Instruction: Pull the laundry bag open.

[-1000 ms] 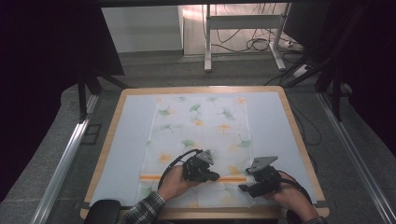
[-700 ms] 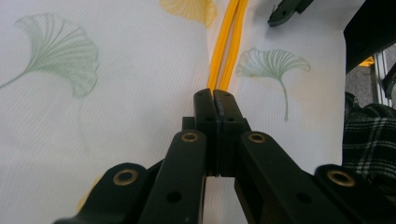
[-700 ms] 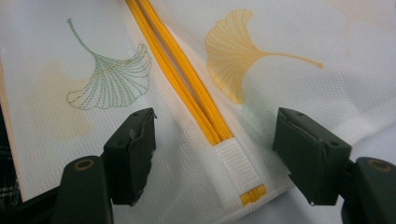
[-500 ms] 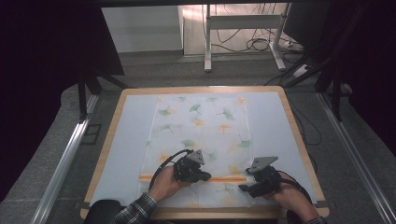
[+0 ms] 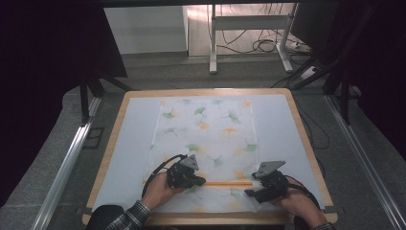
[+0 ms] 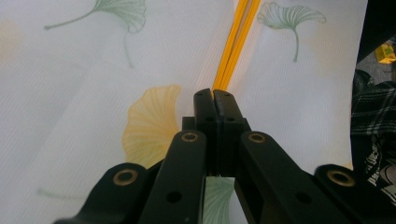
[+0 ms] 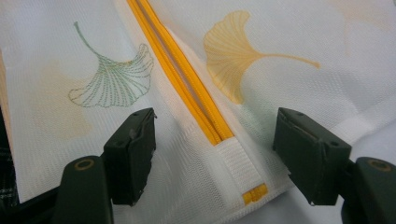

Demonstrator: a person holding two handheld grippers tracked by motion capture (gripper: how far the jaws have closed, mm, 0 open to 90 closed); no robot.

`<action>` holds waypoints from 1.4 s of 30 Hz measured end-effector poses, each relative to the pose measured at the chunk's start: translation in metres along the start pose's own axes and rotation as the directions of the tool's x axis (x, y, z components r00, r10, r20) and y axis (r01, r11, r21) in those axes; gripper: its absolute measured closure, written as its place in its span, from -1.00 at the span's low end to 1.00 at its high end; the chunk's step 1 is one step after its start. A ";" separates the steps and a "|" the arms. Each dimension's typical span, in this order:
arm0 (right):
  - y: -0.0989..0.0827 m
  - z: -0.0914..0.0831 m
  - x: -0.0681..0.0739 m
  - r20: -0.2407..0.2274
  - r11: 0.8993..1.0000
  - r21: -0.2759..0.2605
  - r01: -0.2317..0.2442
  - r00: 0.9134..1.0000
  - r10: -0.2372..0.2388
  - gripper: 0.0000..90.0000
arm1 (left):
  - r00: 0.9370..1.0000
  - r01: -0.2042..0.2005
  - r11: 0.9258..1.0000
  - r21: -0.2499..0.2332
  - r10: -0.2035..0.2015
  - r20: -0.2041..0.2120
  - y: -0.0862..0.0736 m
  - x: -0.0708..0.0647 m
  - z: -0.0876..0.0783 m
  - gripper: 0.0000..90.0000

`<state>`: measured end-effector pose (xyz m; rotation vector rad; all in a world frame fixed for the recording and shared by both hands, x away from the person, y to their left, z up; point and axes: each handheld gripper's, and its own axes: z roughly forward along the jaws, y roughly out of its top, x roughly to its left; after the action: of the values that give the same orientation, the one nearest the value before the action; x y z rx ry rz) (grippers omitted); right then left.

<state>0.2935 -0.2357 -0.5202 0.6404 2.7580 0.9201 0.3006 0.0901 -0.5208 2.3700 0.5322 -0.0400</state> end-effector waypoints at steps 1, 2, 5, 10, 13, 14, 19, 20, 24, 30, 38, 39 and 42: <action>0.000 0.000 0.000 0.000 1.000 0.000 0.000 1.000 0.000 -0.34 | 1.000 0.005 1.000 -0.001 -0.005 -0.002 -0.002 0.000 -0.001 1.00; 0.000 0.000 0.000 0.000 1.000 -0.001 0.000 1.000 0.000 -0.34 | 1.000 0.007 1.000 0.000 -0.007 -0.005 -0.003 0.001 -0.003 1.00; 0.000 0.000 0.000 0.001 1.000 -0.002 0.000 1.000 0.000 -0.34 | 1.000 0.024 1.000 -0.007 -0.024 -0.009 -0.010 0.002 -0.008 1.00; 0.000 0.000 0.000 0.002 1.000 -0.004 0.000 1.000 0.000 -0.34 | 0.998 0.053 0.999 -0.010 -0.053 -0.024 -0.022 0.005 -0.016 1.00; 0.000 0.000 0.000 0.002 1.000 -0.005 0.000 1.000 0.000 -0.34 | 0.997 0.067 0.998 -0.020 -0.068 -0.030 -0.028 0.007 -0.022 1.00; 0.000 0.000 0.000 0.002 1.000 -0.005 0.000 1.000 0.000 -0.34 | 0.997 0.069 0.997 -0.021 -0.070 -0.033 -0.030 0.008 -0.023 1.00; -0.001 0.000 0.000 0.002 1.000 -0.006 0.000 1.000 0.000 -0.34 | 0.996 0.083 0.996 -0.028 -0.084 -0.038 -0.036 0.009 -0.030 1.00; -0.001 0.000 0.000 0.002 1.000 -0.006 0.000 1.000 0.000 -0.34 | 0.996 0.081 0.996 -0.028 -0.082 -0.041 -0.037 0.009 -0.031 1.00; -0.001 0.000 0.000 0.002 1.000 -0.007 -0.001 1.000 0.001 -0.34 | 0.994 0.096 0.995 -0.036 -0.098 -0.045 -0.041 0.010 -0.034 1.00; -0.001 0.000 0.000 0.004 1.000 -0.008 -0.002 1.000 0.002 -0.34 | 0.993 0.106 0.994 -0.041 -0.108 -0.054 -0.047 0.011 -0.039 1.00; -0.001 0.000 0.000 0.003 1.000 -0.008 -0.002 1.000 0.002 -0.34 | 0.991 0.116 0.992 -0.049 -0.119 -0.063 -0.053 0.012 -0.048 1.00; -0.001 0.000 0.000 0.003 1.000 -0.008 -0.002 1.000 0.002 -0.34 | 0.991 0.116 0.992 -0.049 -0.119 -0.063 -0.053 0.012 -0.048 1.00; -0.001 0.000 0.000 0.003 1.000 -0.008 -0.002 1.000 0.002 -0.34 | 0.989 0.125 0.991 -0.047 -0.129 -0.075 -0.059 0.013 -0.053 1.00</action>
<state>0.2930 -0.2364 -0.5207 0.6426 2.7504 0.9295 0.2839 0.1687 -0.5205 2.3012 0.7144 0.0055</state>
